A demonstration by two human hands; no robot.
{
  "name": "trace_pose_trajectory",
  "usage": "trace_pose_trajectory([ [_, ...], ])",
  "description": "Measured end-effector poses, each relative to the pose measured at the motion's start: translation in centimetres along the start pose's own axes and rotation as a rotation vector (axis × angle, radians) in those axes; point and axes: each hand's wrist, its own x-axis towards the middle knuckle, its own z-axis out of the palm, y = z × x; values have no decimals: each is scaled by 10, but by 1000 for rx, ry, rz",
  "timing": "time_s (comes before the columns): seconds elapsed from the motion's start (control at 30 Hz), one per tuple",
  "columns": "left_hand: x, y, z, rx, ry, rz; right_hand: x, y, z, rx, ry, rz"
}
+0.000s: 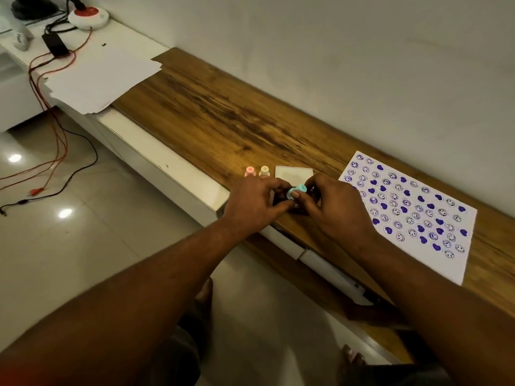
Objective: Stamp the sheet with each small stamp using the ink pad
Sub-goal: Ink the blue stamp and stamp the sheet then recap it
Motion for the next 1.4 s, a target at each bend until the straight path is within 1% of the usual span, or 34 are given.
trace_pose_trajectory([
  [0.07,1,-1,1,20,19,-2,3,0,1,-58,-35,-39],
  [0.13,1,-3,1,36,32,14,4,-2,4,-55,-58,-57],
  [0.3,0,-5,-3,65,10,57,10,-3,7,-86,-90,-84],
  [0.47,-4,-12,-9,44,-78,52,14,-3,7,-105,-200,-200],
  [0.63,-9,-24,-17,32,-137,21,16,-6,12,-154,-208,-274],
  [0.73,-14,-35,-17,24,-95,-40,18,-8,12,-136,-186,-242],
  [0.87,-20,-48,-12,81,-15,-117,20,-4,10,-123,-155,-191],
  [1.0,-22,-56,-7,106,23,-155,23,0,10,-180,-140,-134],
  [1.13,-22,-64,-3,89,51,-195,25,3,10,-300,-191,-88],
  [1.4,-20,-64,2,119,62,-201,27,5,9,-408,-204,-53],
])
